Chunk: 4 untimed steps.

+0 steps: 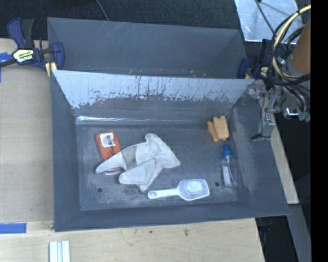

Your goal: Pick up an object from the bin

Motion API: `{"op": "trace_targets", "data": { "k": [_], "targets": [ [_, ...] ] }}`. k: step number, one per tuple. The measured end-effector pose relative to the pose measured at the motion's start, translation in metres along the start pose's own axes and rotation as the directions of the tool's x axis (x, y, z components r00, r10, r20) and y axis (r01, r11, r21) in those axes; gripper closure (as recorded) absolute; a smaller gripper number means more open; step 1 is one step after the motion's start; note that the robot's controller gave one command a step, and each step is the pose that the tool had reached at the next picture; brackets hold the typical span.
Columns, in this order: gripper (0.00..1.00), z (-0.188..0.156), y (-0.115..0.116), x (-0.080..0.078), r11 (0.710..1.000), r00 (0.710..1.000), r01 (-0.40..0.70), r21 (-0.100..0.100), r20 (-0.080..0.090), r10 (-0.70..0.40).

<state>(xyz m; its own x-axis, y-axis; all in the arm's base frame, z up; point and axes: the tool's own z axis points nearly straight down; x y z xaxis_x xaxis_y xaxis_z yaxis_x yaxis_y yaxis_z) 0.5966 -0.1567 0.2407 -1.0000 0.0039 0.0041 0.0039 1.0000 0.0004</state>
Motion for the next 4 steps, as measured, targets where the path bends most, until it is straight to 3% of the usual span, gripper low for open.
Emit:
{"op": "trace_targets", "data": {
  "k": [1,2,3,4],
  "targets": [
    [0.00,-0.005,0.001,-0.001,1.000,1.000,0.003,0.002,0.009,-0.003],
    [0.00,0.051,0.010,-0.014,0.999,0.999,-0.042,0.002,0.015,0.042],
    [0.00,0.120,0.071,0.011,0.995,0.995,-0.103,0.000,0.007,0.103],
    [0.00,0.133,0.076,-0.009,0.997,0.997,-0.083,0.000,0.010,0.083]
  ]
}}
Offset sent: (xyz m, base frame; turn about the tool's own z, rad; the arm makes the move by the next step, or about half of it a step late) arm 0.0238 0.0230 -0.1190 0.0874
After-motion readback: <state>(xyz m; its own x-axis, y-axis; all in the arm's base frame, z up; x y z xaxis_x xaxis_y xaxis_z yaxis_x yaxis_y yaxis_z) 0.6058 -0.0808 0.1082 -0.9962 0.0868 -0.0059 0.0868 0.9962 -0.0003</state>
